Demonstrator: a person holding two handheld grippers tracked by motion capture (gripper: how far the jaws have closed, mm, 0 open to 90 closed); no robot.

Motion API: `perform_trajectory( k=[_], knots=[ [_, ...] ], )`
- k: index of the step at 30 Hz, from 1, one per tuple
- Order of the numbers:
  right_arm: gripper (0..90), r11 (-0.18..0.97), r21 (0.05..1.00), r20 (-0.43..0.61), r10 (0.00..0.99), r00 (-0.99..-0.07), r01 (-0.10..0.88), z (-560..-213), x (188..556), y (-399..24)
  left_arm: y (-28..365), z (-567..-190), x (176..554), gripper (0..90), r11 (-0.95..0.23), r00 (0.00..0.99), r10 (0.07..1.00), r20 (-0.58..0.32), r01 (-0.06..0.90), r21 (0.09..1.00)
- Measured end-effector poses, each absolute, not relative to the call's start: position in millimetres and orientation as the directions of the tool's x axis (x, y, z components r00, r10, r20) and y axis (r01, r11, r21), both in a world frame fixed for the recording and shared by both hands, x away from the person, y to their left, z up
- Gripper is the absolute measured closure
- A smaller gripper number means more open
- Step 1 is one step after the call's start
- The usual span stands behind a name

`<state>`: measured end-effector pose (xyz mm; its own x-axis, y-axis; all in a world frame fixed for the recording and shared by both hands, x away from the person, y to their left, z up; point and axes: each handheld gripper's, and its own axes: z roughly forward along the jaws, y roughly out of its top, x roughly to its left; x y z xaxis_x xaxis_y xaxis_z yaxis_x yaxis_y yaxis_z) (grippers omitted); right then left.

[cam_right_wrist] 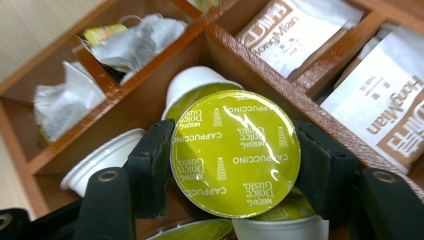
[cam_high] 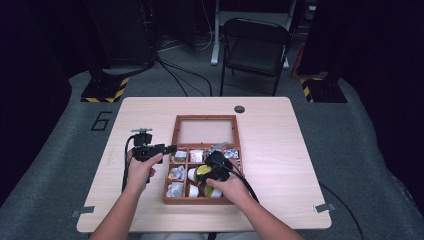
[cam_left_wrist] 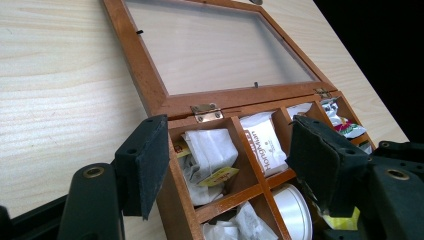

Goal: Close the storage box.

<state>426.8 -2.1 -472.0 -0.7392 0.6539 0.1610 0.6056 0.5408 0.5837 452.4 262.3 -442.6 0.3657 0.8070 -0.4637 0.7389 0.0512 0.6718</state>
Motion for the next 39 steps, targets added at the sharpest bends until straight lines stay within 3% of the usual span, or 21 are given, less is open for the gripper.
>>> perform_trajectory(
  k=[8, 14, 25, 39],
  knots=[
    [37.3, 0.542, 0.614, 0.148, 0.635, -0.759, 0.574, -444.1, 422.4, -9.8, 263.3, -441.5, 451.8, 32.5, 0.064, 0.358, 0.805, -0.473, 0.74, 0.669],
    [37.3, 0.55, 0.633, 0.075, 0.658, -0.75, 0.545, -431.9, 421.1, -31.4, 265.2, -440.8, 451.2, 32.5, 0.058, 0.362, 0.807, -0.467, 0.737, 0.673],
    [37.3, 0.415, 0.654, 0.095, 0.785, -0.613, 0.633, -429.7, 430.9, -120.8, 267.6, -440.6, 451.5, 32.5, 0.064, 0.354, 0.812, -0.464, 0.736, 0.674],
    [37.4, 0.197, 0.641, 0.1, 0.937, -0.335, 0.742, -448.5, 445.1, -220.5, 270.2, -441.3, 450.8, 32.5, 0.073, 0.342, 0.815, -0.467, 0.74, 0.669]
  ],
)
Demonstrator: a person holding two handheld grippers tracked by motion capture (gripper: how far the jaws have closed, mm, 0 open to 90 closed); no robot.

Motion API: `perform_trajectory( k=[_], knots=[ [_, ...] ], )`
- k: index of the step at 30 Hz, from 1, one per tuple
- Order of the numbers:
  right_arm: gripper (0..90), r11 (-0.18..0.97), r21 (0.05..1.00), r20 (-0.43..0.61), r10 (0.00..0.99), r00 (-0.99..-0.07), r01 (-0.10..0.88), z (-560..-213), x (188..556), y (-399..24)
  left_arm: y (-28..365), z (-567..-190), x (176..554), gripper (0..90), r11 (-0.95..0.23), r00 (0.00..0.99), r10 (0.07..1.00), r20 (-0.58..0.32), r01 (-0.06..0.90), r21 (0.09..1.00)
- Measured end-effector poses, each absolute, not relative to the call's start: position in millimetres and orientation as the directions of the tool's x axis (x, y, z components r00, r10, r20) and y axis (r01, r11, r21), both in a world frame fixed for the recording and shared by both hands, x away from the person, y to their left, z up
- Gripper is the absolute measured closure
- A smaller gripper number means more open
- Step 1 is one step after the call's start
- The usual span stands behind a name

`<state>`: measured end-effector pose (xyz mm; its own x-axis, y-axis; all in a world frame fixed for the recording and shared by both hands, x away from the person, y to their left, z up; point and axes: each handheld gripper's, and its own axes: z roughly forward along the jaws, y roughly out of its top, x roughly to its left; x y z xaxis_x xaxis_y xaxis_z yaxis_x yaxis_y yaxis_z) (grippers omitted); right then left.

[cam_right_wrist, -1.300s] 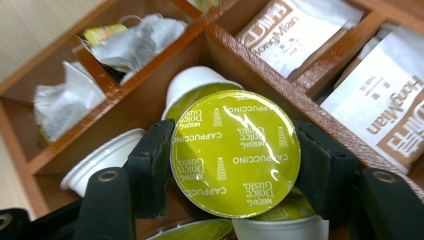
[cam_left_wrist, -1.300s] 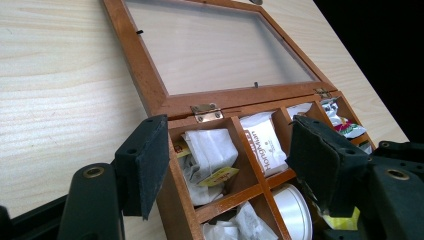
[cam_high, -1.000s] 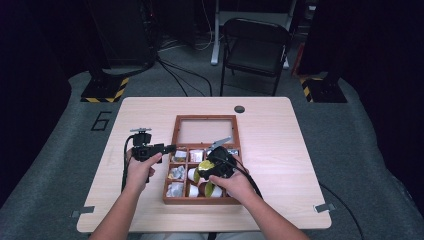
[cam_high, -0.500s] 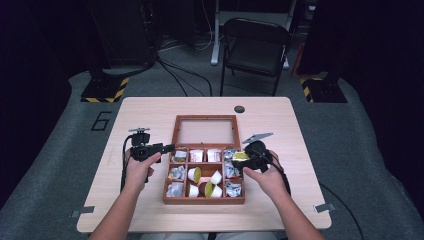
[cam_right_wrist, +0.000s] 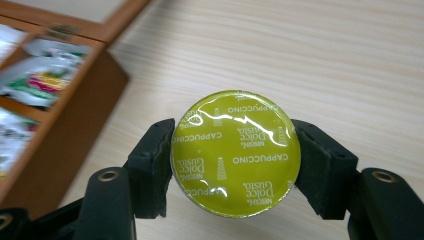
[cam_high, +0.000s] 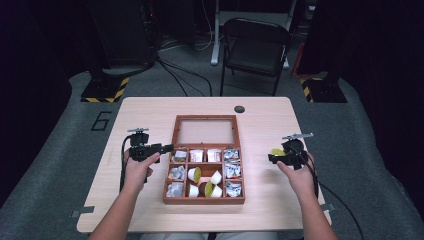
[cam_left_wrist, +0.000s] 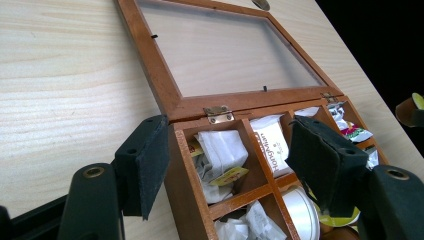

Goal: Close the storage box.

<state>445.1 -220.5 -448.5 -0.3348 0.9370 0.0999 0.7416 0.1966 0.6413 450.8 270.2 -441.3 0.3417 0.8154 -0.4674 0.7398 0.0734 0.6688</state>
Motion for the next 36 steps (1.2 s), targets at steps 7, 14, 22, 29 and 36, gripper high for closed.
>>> perform_trajectory(
  k=[7, 14, 22, 29, 36],
  knots=[
    [37.4, 0.161, 0.622, 0.075, 0.962, -0.263, 0.766, -464.0, 449.3, -238.2, 270.9, -441.4, 450.8, 32.6, 0.063, 0.347, 0.819, -0.458, 0.738, 0.672],
    [37.3, 0.12, 0.614, 0.083, 0.973, -0.215, 0.78, -475.1, 452.8, -249.8, 270.9, -442.9, 450.9, 32.5, 0.068, 0.341, 0.819, -0.462, 0.741, 0.668],
    [37.1, 0.071, 0.583, 0.116, 0.979, -0.169, 0.809, -486.2, 454.3, -254.0, 271.4, -443.1, 451.1, 32.5, 0.074, 0.336, 0.819, -0.465, 0.742, 0.666],
    [35.0, 0.071, 0.575, 0.115, 0.979, -0.166, 0.815, -490.1, 454.9, -253.4, 272.4, -443.5, 451.3, 32.5, 0.069, 0.338, 0.82, -0.462, 0.743, 0.666],
    [29.9, 0.071, 0.6, 0.104, 0.98, -0.167, 0.797, -486.2, 453.4, -253.0, 273.0, -443.5, 451.3, 32.5, 0.07, 0.338, 0.82, -0.462, 0.742, 0.667]
  ],
)
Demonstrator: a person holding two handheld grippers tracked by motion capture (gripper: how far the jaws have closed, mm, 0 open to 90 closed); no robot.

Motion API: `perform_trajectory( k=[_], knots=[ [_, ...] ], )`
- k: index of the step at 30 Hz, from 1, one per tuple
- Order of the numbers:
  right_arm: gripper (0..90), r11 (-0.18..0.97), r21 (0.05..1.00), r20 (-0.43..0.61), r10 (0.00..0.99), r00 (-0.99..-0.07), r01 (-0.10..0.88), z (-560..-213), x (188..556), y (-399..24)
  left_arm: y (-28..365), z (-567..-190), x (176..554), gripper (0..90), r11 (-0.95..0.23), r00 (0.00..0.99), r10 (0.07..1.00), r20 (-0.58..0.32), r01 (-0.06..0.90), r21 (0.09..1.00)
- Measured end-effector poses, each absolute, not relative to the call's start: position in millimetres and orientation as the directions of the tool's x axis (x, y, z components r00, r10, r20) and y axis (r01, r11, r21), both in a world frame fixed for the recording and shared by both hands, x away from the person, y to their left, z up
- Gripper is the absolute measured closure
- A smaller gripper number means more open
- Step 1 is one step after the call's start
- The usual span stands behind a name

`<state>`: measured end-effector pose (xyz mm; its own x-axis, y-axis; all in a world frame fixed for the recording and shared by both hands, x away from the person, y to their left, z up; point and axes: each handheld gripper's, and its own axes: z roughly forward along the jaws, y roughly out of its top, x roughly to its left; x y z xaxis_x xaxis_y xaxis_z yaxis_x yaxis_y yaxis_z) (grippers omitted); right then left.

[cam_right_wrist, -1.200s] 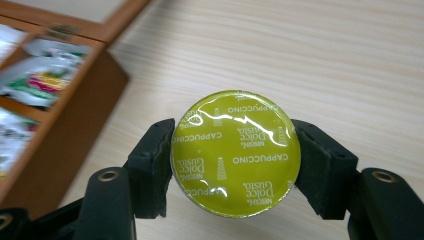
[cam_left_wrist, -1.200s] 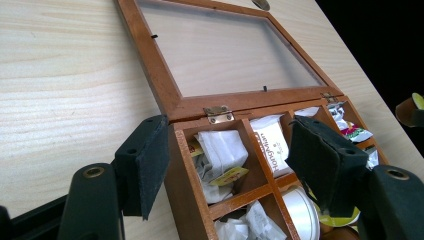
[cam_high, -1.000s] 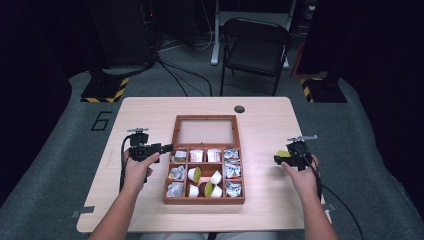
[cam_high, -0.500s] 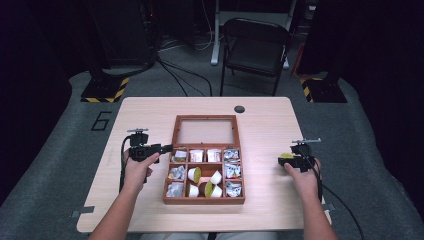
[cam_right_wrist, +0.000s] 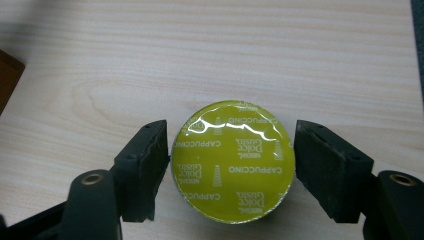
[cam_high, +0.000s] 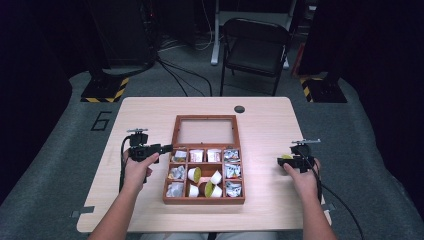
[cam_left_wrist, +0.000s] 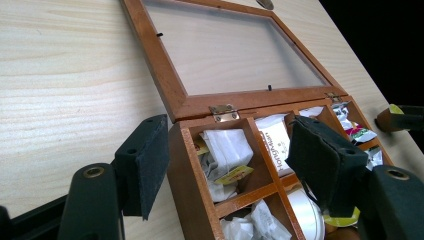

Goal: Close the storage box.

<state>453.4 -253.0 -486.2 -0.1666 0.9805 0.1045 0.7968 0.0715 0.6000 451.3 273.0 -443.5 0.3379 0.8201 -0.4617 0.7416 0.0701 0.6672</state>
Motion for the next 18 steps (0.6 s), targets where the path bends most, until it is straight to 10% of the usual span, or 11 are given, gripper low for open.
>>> perform_trajectory(
  k=[18],
  knots=[
    [36.4, 0.152, 0.684, 0.087, 0.954, -0.287, 0.713, -449.7, 439.5, -223.8, 271.1, -439.9, 450.4, 32.0, 0.049, 0.347, 0.835, -0.426, 0.725, 0.687]
  ],
)
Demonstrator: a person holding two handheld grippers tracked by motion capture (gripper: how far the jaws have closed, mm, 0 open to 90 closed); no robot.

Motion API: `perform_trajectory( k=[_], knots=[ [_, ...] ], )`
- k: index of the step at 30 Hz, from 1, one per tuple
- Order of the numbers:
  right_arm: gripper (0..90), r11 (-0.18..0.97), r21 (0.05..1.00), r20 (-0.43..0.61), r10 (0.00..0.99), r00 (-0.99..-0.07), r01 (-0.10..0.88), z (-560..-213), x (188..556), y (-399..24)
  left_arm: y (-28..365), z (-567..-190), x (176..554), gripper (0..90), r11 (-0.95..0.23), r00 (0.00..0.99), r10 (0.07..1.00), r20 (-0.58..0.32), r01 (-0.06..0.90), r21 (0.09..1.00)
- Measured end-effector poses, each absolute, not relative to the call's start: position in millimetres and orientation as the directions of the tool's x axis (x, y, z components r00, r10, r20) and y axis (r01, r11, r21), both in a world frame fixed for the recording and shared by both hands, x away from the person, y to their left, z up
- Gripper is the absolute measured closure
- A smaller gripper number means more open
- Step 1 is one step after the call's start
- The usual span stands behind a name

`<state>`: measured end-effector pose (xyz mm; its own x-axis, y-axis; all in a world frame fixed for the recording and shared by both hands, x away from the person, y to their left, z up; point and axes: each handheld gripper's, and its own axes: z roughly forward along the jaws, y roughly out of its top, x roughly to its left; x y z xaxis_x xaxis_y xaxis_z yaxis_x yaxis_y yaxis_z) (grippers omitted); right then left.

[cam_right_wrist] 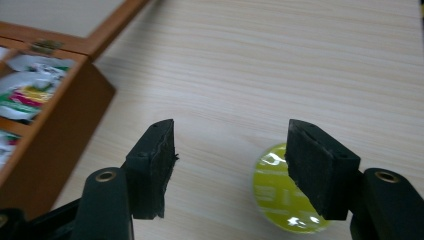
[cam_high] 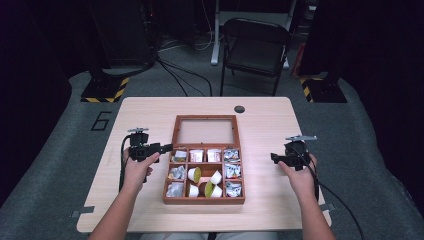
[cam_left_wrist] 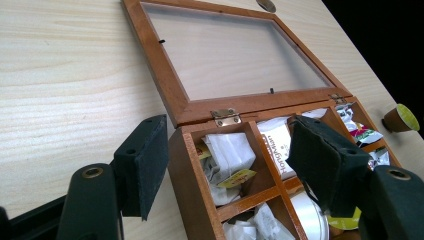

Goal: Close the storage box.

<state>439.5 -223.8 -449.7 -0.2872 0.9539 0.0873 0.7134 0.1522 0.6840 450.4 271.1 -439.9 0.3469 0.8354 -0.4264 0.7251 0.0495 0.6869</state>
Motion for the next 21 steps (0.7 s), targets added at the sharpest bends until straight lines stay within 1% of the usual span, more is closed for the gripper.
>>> perform_trajectory(
  k=[3, 5, 6, 11, 15, 17, 21],
  knots=[
    [38.0, 0.172, 0.692, 0.101, 0.939, -0.33, 0.702, -447.9, 438.8, -216.5, 269.6, -440.4, 450.2, 32.7, 0.047, 0.347, 0.841, -0.415, 0.718, 0.694],
    [38.6, 0.209, 0.711, 0.085, 0.922, -0.377, 0.672, -449.5, 438.5, -211.0, 269.3, -441.0, 450.7, 33.2, 0.028, 0.353, 0.849, -0.394, 0.714, 0.699],
    [39.6, 0.214, 0.706, 0.092, 0.917, -0.388, 0.675, -449.9, 438.0, -207.9, 269.4, -441.3, 450.9, 33.6, 0.02, 0.357, 0.848, -0.391, 0.716, 0.698],
    [38.8, 0.199, 0.688, 0.16, 0.897, -0.413, 0.698, -448.6, 439.8, -198.4, 268.4, -441.7, 453.1, 35.5, 0.02, 0.361, 0.847, -0.389, 0.712, 0.702],
    [37.9, 0.224, 0.69, 0.155, 0.883, -0.443, 0.688, -442.1, 441.7, -190.4, 267.1, -441.2, 454.6, 38.5, 0.01, 0.377, 0.844, -0.381, 0.7, 0.714],
    [37.8, 0.228, 0.693, 0.163, 0.875, -0.457, 0.684, -438.1, 443.4, -186.4, 265.6, -442.2, 455.7, 39.0, 0.001, 0.389, 0.838, -0.382, 0.7, 0.714],
    [37.6, 0.24, 0.701, 0.174, 0.856, -0.487, 0.671, -430.6, 445.6, -177.4, 263.7, -444.7, 457.3, 39.2, -0.042, 0.413, 0.839, -0.353, 0.697, 0.716]
  ],
)
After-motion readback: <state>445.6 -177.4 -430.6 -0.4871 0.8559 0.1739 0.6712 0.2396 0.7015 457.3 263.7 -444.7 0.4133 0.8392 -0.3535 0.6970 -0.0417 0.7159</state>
